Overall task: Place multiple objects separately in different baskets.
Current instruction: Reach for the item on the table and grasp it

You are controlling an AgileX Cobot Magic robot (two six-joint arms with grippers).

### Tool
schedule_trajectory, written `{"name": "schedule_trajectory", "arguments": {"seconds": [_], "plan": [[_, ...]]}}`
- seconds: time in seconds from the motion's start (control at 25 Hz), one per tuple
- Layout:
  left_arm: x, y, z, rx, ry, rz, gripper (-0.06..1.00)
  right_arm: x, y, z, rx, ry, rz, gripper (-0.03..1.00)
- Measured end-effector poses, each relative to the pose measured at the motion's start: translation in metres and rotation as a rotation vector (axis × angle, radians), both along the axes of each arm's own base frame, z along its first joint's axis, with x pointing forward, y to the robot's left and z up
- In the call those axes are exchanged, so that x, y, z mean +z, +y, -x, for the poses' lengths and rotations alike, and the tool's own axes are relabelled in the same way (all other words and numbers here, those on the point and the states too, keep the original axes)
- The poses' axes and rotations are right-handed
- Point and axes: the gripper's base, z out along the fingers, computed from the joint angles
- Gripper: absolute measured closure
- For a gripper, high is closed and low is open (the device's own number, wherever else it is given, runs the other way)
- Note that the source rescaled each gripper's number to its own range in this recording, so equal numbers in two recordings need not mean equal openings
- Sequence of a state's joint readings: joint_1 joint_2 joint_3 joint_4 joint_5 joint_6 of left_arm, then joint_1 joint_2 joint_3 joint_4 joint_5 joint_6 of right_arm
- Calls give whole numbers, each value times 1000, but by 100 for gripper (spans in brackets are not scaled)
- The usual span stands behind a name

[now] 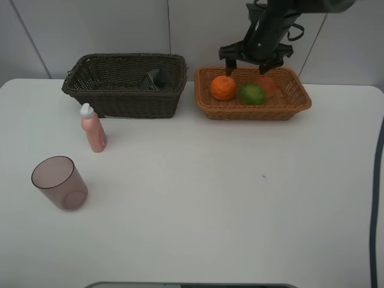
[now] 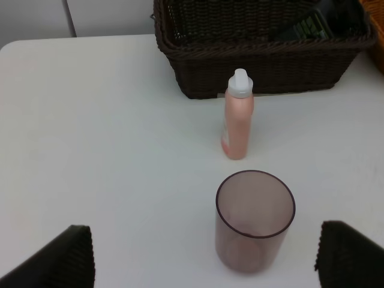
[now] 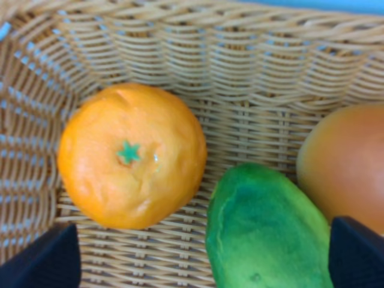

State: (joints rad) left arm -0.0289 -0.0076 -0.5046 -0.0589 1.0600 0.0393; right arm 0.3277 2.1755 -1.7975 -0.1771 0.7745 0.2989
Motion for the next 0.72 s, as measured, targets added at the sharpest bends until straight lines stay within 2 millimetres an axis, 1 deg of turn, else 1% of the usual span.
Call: {"name": "schedule_trajectory", "arguments": {"seconds": [0.16, 0.28, 0.36, 0.52, 0.72], "plan": [[0, 0, 0, 0, 0, 0, -1, 22, -4, 9, -8, -1, 1, 18], [0, 0, 0, 0, 0, 0, -1, 35, -9, 24, 6, 6, 12, 18], [0, 0, 0, 0, 0, 0, -1, 40, -18, 37, -5, 21, 11, 18], [0, 0, 0, 0, 0, 0, -1, 52, -49, 65, -59, 43, 3, 18], [0, 0, 0, 0, 0, 0, -1, 72, -94, 111, -153, 46, -5, 18]]}}
